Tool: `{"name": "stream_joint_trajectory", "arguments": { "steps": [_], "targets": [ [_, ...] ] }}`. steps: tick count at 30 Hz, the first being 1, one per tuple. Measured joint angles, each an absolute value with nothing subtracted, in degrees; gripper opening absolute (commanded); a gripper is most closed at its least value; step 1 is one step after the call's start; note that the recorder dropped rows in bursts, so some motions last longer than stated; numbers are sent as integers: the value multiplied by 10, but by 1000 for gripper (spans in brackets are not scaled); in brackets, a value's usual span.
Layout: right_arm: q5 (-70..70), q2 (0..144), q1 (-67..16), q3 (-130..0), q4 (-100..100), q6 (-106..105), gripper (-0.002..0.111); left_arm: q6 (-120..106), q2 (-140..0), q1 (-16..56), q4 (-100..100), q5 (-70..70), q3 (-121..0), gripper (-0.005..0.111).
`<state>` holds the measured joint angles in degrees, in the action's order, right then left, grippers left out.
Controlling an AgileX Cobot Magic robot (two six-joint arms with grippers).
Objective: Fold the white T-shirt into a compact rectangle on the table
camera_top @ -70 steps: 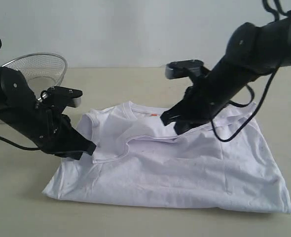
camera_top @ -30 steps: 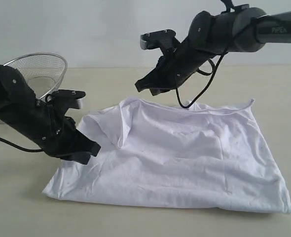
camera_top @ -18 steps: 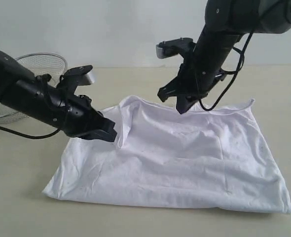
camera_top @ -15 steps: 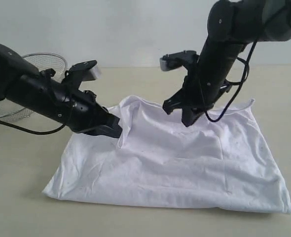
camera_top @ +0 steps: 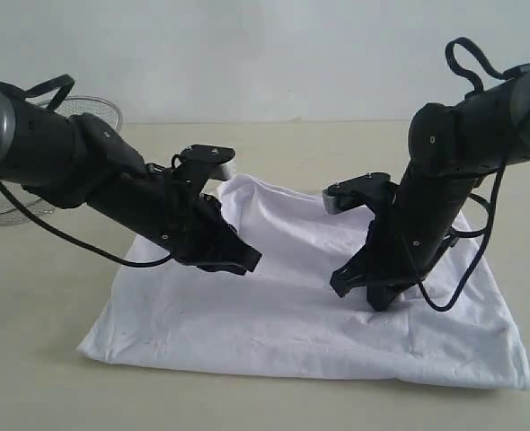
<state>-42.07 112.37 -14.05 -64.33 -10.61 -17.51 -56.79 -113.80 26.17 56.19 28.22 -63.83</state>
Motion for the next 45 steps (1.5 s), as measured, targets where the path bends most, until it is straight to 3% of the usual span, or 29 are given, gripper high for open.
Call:
{"name": "stream_joint_trajectory", "arguments": {
  "steps": [13, 23, 28, 33, 38, 45],
  "targets": [
    [-409, 1121, -140, -637, -107, -170, 0, -309, -1200, 255, 197, 191, -722, 5],
    [-407, 1121, -140, -637, -107, -167, 0, -155, -1248, 157, -24, 269, -913, 5],
    [-407, 1121, -140, -637, -107, -165, 0, -198, -1226, 134, 29, 393, -972, 5],
    [-403, 1119, -140, -635, -107, -165, 0, -369, -1179, 141, 351, 565, -972, 5],
    [-401, 1119, -140, -635, -107, -165, 0, -382, -1211, 175, 354, 563, -894, 5],
    [-401, 1119, -140, -635, -107, -165, 0, -373, -1266, 202, 343, 549, -882, 5]
  ]
}}
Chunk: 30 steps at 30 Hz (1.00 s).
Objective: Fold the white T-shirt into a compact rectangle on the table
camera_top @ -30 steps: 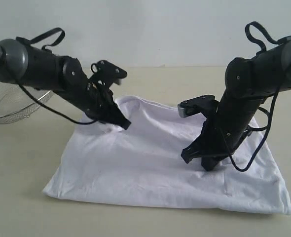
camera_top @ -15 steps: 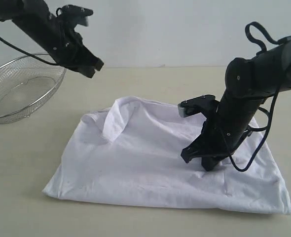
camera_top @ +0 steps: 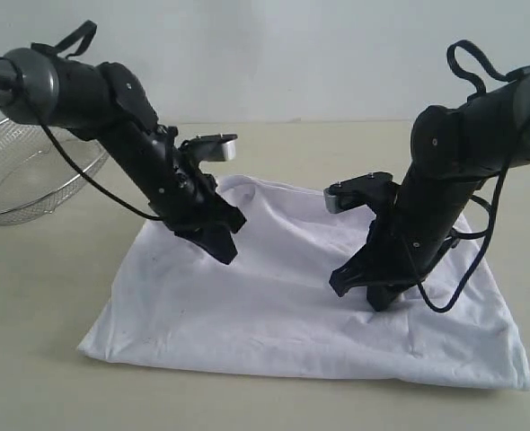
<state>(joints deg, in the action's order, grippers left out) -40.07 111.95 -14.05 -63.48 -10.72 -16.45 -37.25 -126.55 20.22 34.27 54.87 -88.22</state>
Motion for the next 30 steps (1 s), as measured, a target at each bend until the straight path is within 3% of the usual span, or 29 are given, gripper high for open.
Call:
{"name": "stream_joint_trajectory", "arguments": {
  "steps": [14, 30],
  "targets": [
    [-389, 1119, -140, -635, -114, -165, 0, -210, -1277, 212, 115, 421, -891, 5],
    [-388, 1121, -140, -635, -114, -164, 0, -196, -1361, 151, 49, 360, -1060, 5]
  ]
}}
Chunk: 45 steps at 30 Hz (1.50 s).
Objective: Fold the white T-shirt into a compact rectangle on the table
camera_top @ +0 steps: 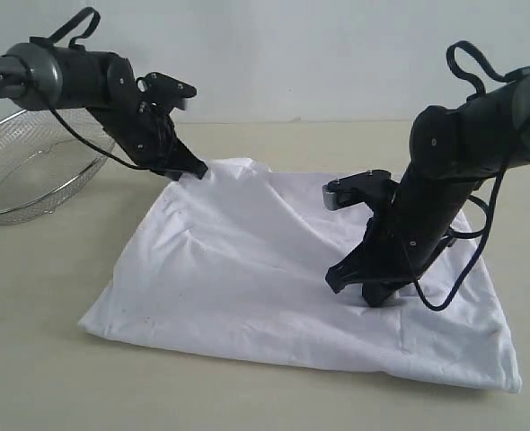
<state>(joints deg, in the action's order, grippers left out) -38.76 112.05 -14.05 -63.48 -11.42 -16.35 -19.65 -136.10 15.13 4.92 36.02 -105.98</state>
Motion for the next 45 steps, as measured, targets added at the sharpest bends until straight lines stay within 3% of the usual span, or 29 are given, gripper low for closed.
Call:
{"name": "stream_joint_trajectory", "arguments": {
  "steps": [4, 9, 16, 26, 45],
  "targets": [
    [-389, 1121, -140, -635, -114, -164, 0, -196, -1378, 151, 49, 371, -1118, 5],
    [-384, 1118, -140, -634, -107, -154, 0, -196, -1307, 151, 54, 534, -1164, 5],
    [-368, 1069, -113, -627, 81, 0, 0, -262, -1253, 150, 208, 631, -1043, 5],
    [-336, 1069, -73, -602, 50, -31, 0, -307, -1185, 150, 295, 490, -742, 5],
    [-326, 1096, -49, -596, 39, -34, 0, -369, -1103, 150, 402, 381, -537, 5]
  ]
}}
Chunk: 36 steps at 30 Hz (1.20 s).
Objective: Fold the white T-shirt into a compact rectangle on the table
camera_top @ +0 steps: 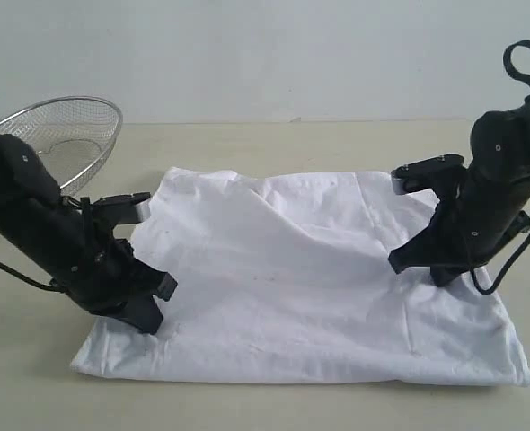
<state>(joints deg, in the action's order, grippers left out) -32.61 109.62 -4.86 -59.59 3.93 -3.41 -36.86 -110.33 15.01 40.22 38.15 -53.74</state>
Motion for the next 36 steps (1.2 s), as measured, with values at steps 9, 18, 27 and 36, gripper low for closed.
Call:
{"name": "stream_joint_trajectory", "arguments": {
  "steps": [9, 18, 27, 36],
  "targets": [
    [-322, 1086, 15, -595, 33, -28, 0, -394, -1098, 150, 403, 378, -536, 5],
    [-328, 998, 106, -594, -4, -74, 0, -410, -1052, 150, 416, 364, -546, 5],
    [-565, 1017, 306, -594, -504, -609, 0, -411, -1052, 150, 419, 337, -546, 5],
    [-631, 1086, 353, -594, -607, -699, 9, -411, -1052, 150, 423, 312, -546, 5]
  ]
}}
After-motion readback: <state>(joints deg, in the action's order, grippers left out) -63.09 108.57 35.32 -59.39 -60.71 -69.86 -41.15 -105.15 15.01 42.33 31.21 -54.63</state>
